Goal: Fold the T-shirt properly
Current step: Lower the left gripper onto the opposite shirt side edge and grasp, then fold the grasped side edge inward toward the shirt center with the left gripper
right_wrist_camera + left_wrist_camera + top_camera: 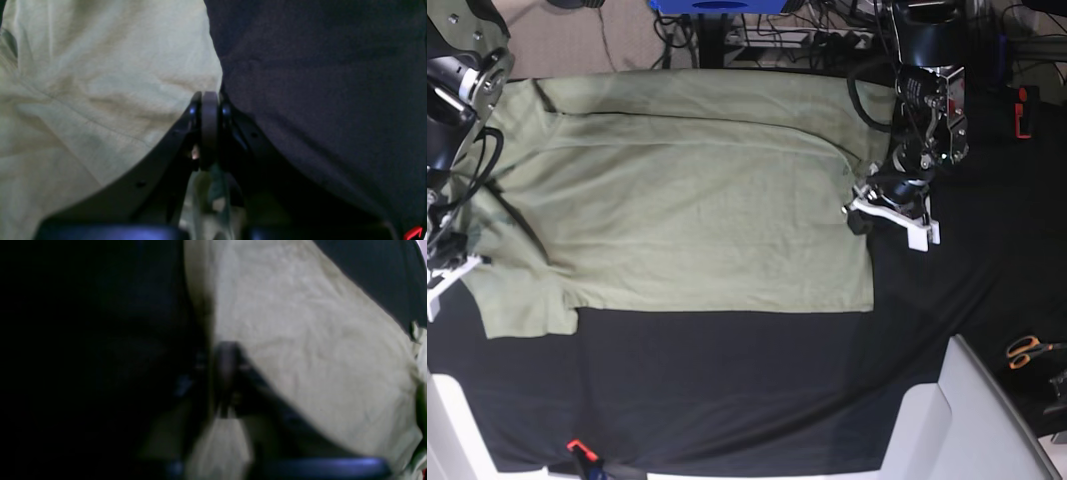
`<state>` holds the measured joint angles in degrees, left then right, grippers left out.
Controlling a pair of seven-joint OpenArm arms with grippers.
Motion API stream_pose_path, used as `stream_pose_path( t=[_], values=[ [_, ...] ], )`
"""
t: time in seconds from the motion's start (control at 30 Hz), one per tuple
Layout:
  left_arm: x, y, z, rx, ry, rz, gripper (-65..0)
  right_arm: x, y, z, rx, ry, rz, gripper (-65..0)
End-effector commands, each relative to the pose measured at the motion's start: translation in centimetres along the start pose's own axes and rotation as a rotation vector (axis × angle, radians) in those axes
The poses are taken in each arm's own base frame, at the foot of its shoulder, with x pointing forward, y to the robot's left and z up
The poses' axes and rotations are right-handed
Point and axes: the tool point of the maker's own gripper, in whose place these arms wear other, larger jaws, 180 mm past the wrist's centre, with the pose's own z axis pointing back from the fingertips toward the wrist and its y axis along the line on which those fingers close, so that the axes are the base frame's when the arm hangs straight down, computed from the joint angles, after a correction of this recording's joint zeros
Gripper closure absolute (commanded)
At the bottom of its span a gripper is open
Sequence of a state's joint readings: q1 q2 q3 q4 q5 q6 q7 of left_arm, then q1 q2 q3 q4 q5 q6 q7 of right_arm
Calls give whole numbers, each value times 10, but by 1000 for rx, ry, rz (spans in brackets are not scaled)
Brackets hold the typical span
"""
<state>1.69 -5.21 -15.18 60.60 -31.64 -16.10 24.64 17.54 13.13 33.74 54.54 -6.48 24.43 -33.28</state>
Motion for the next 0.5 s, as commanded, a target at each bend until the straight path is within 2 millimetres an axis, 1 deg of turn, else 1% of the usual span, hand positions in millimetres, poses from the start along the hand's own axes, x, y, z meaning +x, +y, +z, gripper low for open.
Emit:
stream_pose_path(
  t=[0.0,0.13,0.2,0.27,0.33,0.4,0.47],
  values=[
    [-20,9,3,37,87,-9,0,22,-9,6,-19,-54,3,0],
    [-7,33,12,87,38,55,0,19,-10,6,-20,-50,4,0],
    [-7,44,20,111,27,68,0,19,-10,6,-20,-50,4,0],
    [-1,47,31,119,-2,50,0,19,-10,6,-20,-50,4,0],
    [5,45,43,118,-28,14,0,19,-10,6,-20,-50,4,0],
    [5,44,53,119,-41,-9,0,19,-10,6,-20,-50,4,0],
    [4,44,57,122,-41,-18,0,19,-9,6,-18,-49,4,0]
  ],
)
